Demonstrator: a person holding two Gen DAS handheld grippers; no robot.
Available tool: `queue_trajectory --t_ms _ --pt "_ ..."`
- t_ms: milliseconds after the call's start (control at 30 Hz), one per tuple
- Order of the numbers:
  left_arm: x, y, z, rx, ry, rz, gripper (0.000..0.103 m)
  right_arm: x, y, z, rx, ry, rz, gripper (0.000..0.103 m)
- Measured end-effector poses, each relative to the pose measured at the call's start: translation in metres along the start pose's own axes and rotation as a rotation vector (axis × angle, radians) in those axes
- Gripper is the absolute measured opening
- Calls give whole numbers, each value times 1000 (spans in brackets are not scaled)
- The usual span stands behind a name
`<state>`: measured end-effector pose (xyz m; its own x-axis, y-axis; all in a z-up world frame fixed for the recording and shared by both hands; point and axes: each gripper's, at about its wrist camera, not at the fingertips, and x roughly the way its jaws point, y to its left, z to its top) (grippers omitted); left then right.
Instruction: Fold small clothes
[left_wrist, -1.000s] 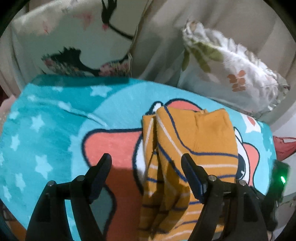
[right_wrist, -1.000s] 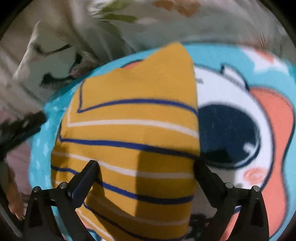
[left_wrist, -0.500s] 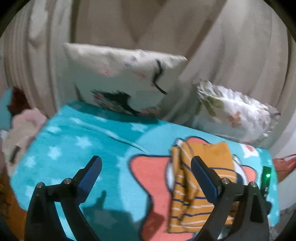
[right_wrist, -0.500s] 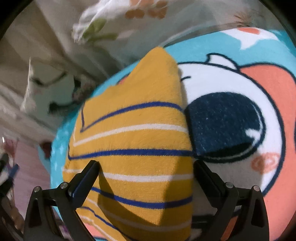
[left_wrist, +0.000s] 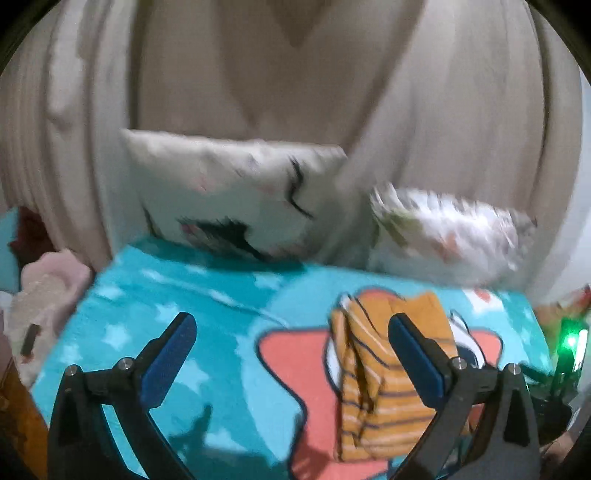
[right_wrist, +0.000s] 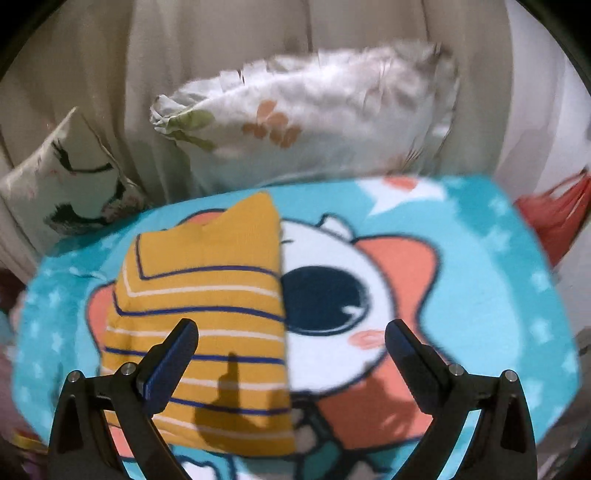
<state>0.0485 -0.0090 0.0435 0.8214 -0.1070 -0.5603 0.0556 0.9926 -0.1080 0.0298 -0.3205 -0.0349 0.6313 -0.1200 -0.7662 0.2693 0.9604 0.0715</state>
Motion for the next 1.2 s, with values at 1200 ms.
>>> queue_trajectory --t_ms 1200 --pt "47 -49 -115 161 420 -70 103 -19 21 -86 -26 172 -39 96"
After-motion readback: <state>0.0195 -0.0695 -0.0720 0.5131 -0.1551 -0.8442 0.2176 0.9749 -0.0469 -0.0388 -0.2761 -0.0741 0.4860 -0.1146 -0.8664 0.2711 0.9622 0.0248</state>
